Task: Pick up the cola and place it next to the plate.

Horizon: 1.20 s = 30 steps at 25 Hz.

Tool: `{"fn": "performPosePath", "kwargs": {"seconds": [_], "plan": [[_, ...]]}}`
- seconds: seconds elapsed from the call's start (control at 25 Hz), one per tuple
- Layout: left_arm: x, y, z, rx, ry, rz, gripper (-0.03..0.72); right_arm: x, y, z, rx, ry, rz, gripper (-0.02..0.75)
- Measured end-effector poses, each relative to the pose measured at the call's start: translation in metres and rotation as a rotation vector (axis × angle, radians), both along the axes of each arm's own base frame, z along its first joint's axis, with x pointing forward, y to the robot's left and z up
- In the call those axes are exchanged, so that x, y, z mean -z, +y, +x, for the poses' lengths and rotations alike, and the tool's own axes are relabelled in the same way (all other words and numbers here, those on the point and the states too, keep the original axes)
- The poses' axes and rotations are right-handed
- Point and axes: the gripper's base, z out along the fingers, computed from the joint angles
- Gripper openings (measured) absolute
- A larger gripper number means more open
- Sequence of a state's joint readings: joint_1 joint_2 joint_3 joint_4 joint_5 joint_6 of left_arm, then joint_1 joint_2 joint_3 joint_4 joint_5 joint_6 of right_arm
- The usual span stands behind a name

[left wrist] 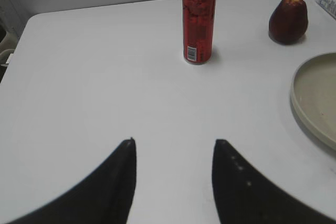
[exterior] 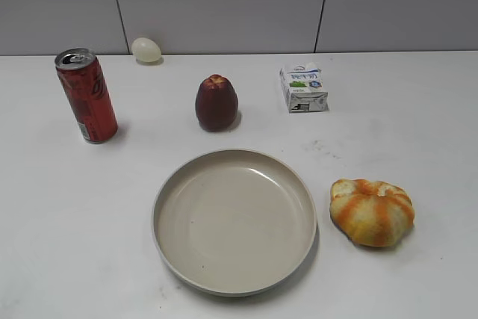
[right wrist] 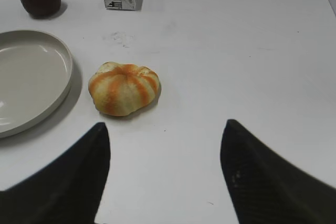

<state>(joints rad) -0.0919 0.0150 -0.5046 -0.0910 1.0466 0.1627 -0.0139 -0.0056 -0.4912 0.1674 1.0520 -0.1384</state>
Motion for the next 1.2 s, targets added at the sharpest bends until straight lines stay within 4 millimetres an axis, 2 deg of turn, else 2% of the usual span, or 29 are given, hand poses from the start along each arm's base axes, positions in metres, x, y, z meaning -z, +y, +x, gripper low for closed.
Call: {"fn": "performPosePath", "kwargs": {"seconds": [1.2], "plan": [[0.0000, 0.0000, 0.0001, 0.000, 0.001, 0.000, 0.372, -0.0001, 0.0000, 0.0000, 0.000, -0.001, 0.000, 0.532]]}}
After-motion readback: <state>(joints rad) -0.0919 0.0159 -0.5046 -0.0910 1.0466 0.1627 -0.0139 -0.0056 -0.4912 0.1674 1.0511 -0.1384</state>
